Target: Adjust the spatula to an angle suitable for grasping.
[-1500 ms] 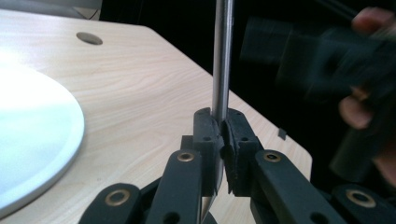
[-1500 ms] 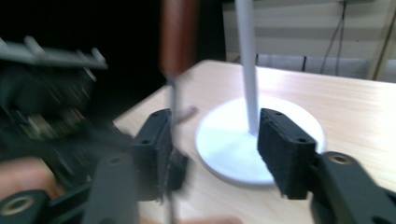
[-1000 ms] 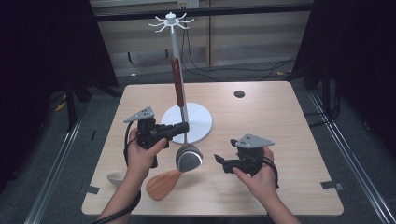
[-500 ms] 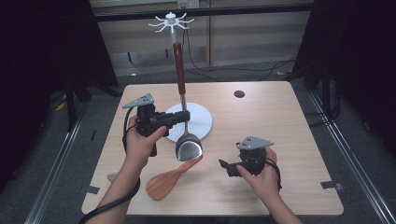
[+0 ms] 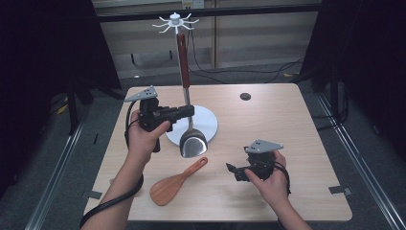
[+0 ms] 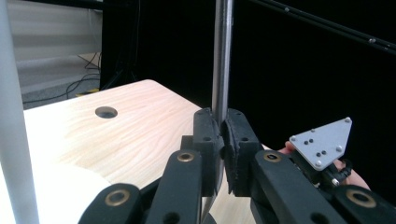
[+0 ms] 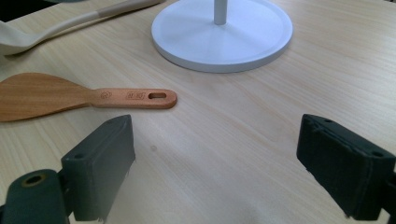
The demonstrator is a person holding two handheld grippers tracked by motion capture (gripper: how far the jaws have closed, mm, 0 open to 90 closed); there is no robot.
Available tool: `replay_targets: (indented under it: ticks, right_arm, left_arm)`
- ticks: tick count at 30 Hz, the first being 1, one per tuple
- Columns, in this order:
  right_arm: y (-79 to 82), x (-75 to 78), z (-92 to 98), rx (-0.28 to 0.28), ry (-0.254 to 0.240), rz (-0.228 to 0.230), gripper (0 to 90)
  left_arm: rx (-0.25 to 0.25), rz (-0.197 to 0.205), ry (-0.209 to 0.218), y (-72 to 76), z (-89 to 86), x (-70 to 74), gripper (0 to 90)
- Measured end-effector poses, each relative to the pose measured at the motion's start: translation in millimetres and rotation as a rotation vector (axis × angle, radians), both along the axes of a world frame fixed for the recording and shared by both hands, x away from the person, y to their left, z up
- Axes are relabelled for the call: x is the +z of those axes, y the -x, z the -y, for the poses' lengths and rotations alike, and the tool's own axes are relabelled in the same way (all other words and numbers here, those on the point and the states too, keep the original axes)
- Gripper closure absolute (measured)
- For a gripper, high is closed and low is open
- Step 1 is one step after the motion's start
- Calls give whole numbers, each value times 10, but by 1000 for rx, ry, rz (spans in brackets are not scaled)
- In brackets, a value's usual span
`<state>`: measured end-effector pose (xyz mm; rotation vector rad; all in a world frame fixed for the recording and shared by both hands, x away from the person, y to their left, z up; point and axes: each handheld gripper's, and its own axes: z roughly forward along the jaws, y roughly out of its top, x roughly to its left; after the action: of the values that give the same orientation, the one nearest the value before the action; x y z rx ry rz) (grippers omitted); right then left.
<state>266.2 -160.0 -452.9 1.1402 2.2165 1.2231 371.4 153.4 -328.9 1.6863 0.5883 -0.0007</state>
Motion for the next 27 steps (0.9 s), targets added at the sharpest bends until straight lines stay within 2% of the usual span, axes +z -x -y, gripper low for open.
replay_targets:
  ticks: [16,25,27]
  right_arm:
    - [24,26,-8,10,-10,-7,112]
    - [27,30,-1,10,-18,-13,113]
    - [28,30,-3,10,-22,-16,114]
  left_arm:
    - [13,-12,19,-203,-52,29,844]
    - [15,-31,58,-296,-51,-23,842]
    - [12,-32,54,-311,-50,-32,841]
